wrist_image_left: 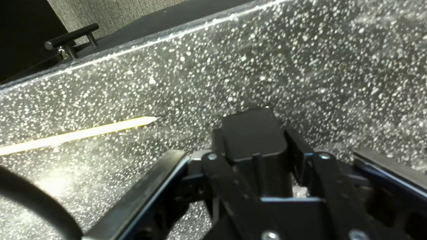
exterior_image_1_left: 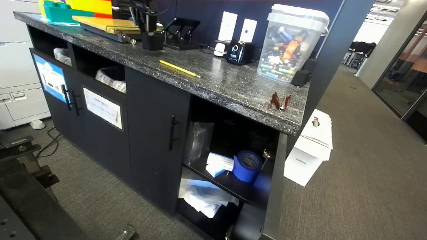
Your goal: Move the black object to the right
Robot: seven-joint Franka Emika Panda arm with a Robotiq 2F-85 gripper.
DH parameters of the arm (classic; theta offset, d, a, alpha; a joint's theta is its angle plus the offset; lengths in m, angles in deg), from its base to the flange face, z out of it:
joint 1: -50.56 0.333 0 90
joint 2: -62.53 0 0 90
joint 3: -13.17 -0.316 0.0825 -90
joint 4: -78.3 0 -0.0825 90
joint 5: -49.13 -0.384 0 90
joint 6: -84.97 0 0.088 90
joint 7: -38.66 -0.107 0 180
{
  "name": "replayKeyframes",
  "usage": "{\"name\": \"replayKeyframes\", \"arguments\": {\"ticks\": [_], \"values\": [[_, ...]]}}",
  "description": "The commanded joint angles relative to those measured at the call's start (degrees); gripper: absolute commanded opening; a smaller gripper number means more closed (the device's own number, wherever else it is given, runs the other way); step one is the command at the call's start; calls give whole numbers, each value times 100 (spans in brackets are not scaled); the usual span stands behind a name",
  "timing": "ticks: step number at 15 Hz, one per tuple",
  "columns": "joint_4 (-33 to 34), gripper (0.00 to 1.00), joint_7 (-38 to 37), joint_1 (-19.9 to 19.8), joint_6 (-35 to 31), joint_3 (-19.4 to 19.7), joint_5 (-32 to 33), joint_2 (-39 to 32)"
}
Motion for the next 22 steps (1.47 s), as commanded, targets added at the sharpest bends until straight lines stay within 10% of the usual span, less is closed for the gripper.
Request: {"name": "replayKeyframes", "arguments": {"ticks": [1, 12, 22], "values": [[-53, 23, 106, -528, 340, -132, -284, 321], [-4, 23, 90, -2168, 1093, 35, -517, 366], [204, 23, 155, -2428, 1660, 416, -152, -191]]}}
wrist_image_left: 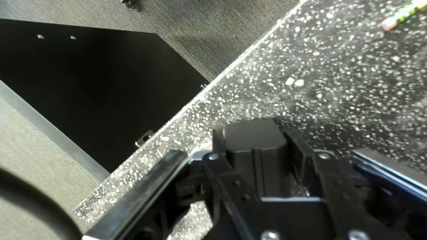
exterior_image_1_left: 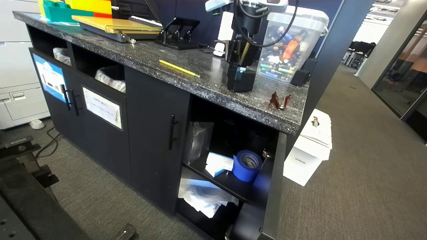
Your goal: Move the black object to the right
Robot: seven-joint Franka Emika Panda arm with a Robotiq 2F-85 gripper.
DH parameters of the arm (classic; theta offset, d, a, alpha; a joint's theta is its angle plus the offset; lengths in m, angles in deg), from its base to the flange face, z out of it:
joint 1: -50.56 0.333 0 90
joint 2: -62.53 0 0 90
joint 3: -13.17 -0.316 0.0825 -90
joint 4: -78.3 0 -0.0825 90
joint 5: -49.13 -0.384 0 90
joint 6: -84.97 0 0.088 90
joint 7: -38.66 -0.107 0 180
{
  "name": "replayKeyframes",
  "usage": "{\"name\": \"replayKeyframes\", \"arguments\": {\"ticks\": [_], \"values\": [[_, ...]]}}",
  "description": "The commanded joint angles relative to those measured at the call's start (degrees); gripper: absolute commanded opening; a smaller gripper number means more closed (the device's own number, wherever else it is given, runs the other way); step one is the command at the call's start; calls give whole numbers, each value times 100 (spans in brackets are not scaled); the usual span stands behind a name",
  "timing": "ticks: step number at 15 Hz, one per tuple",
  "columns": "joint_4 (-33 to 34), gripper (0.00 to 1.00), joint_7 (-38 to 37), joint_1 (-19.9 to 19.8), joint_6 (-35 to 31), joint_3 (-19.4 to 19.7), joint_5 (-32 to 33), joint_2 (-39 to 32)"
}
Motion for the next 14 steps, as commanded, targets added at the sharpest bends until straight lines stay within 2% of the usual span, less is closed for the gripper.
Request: {"name": "replayKeyframes", "arguments": {"ticks": [1, 2, 3, 5, 9, 10, 11, 12, 14], "values": [[36, 23, 30, 99, -59, 159, 176, -125], [34, 23, 33, 121, -91, 156, 200, -118], [36, 72, 63, 135, -86, 135, 197, -109], [68, 73, 204, 150, 60, 51, 147, -49], [-23, 99, 1040, 203, 424, -315, -177, 412], [-61, 100, 1236, 190, 636, -386, -260, 522], [-30, 91, 870, 214, 196, -179, -127, 216], [-33, 98, 1002, 230, 348, -237, -179, 336], [-45, 100, 1114, 247, 504, -278, -208, 494]]}}
